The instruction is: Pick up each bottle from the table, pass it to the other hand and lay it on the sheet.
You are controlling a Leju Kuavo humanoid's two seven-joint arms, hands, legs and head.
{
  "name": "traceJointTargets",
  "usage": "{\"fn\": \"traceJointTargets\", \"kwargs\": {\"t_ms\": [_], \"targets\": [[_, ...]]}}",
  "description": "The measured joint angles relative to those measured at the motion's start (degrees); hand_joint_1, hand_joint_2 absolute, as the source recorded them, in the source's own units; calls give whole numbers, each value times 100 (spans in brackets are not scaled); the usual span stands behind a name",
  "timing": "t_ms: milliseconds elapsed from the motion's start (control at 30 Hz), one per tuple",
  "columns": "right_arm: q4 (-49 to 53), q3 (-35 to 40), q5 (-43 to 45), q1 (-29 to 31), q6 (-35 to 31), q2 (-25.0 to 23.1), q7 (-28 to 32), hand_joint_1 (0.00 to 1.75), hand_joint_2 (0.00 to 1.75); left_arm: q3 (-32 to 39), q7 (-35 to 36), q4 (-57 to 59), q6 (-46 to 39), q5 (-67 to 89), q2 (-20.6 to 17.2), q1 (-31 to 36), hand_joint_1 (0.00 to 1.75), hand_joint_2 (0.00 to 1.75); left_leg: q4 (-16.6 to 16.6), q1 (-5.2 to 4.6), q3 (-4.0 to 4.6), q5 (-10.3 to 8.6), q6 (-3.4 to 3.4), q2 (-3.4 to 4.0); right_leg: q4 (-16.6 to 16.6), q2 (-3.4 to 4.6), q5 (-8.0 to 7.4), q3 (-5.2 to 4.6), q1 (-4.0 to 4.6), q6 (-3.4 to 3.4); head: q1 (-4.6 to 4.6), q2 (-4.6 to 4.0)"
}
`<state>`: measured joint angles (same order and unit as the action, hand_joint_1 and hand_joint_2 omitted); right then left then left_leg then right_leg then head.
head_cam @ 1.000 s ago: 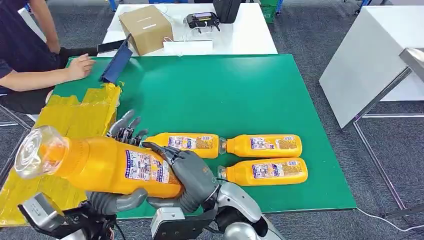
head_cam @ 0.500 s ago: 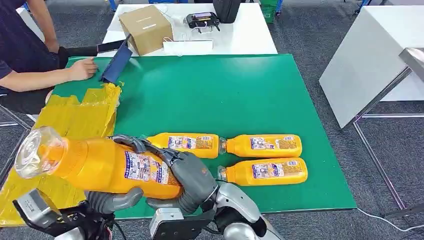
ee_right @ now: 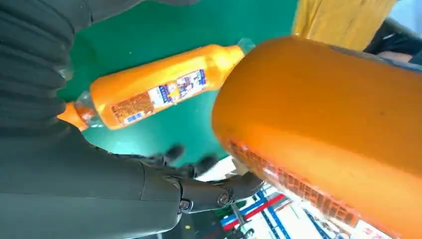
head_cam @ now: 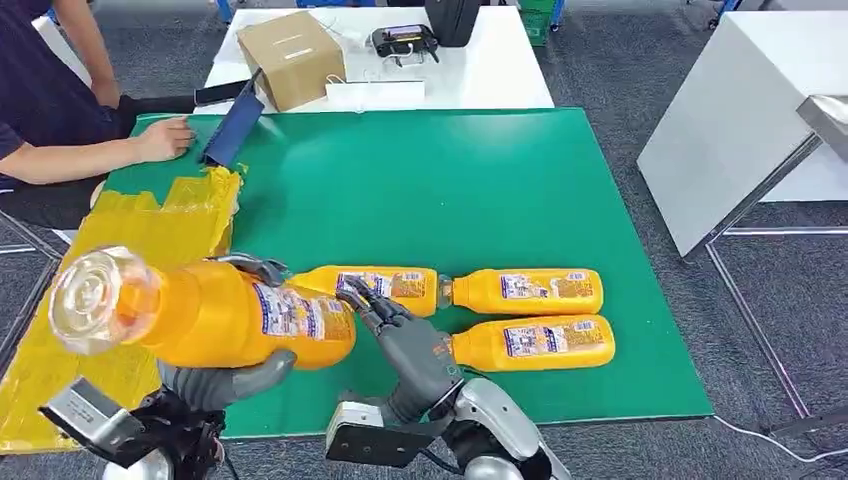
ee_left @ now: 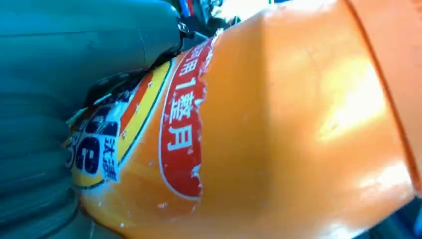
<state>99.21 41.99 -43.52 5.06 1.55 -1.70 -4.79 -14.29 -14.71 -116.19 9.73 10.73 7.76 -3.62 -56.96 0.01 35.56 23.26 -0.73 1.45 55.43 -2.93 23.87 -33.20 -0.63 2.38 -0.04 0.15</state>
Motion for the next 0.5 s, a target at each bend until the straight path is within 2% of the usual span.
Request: {"fn": "traceJointTargets", "kwargs": {"t_ms": [33, 233, 367, 500], "targets": [[0, -24, -2, -26, 0, 7, 0, 0, 175, 7, 0, -4, 0, 0, 11, 22, 175, 175, 0, 0, -1, 0, 0, -1, 0, -2, 0, 1, 0, 0, 0, 0], [0, -120, -112, -99, -39, 15, -79, 0, 175, 17, -20, -11, -132, 296, 35, 74, 175, 175, 0, 1, -1, 0, 0, -3, 0, -2, 1, 1, 1, 0, 2, 0], [2, -474, -123, -113, -31, 13, -370, 0, 175, 229, -122, 19, -1097, 2465, -21, 367, 175, 175, 0, 1, 0, -1, 0, -4, 0, -3, 1, 2, 1, 0, 2, 0], [-11, -1001, 392, 70, 343, -33, -409, 0, 175, 536, -345, 479, -2162, 4829, -387, 859, 175, 175, 0, 1, -4, -8, 2, -4, 1, -2, -5, 4, 1, -4, 0, 0]]}}
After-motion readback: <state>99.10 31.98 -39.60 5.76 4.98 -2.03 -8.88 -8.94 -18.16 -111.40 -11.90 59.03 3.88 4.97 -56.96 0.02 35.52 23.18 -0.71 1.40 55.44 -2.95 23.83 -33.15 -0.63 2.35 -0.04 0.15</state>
